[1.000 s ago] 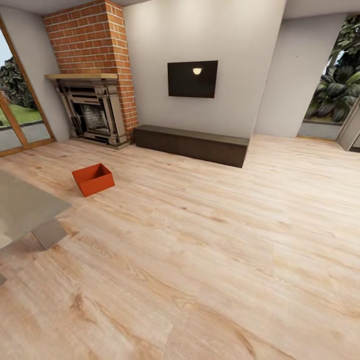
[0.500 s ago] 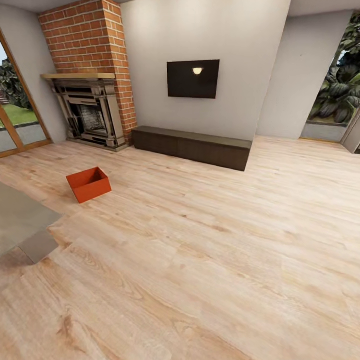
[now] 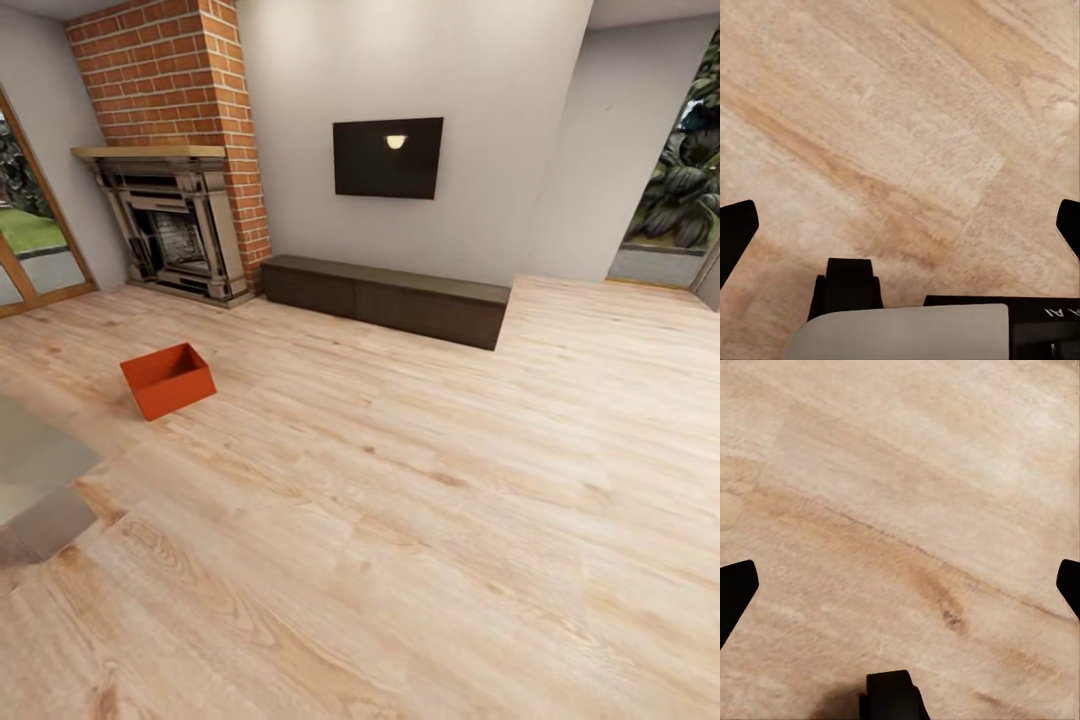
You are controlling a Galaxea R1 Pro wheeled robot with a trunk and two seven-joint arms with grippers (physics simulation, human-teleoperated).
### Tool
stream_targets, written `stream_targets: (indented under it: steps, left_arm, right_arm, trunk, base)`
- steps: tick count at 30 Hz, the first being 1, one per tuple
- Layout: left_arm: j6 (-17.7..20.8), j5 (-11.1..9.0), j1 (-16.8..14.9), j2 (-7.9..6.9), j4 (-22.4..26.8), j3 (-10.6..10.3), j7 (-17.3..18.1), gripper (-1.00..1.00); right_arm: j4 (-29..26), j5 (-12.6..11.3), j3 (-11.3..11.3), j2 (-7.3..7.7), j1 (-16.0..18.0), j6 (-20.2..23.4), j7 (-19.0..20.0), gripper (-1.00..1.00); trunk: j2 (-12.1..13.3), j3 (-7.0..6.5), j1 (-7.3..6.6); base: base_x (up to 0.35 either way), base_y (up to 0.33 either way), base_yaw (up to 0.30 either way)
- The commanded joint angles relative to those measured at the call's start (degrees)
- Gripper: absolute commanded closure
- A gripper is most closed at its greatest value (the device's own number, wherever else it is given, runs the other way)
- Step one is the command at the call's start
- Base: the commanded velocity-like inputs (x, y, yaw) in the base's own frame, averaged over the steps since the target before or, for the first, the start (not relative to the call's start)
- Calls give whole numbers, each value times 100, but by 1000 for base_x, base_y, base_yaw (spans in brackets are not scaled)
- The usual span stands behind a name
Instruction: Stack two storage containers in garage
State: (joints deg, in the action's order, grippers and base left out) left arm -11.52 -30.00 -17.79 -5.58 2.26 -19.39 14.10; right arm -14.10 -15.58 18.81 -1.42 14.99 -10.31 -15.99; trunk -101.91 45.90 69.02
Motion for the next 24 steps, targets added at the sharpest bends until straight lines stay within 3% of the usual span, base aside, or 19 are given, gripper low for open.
stream_targets:
  steps: [1, 24]
  left_arm:
    - [-17, -59, -4, -4, -6, -48, 23, -100]
    - [-17, -59, -5, -66, -15, -48, 23, -100]
  right_arm:
    - [4, -59, 48, 1, 4, -25, -27, -100]
    - [4, -41, 52, 18, 4, -24, -44, -100]
  trunk:
    - [-2, 5, 3]
    - [-2, 5, 3]
  base:
    - [340, 0, 0]
    - [340, 0, 0]
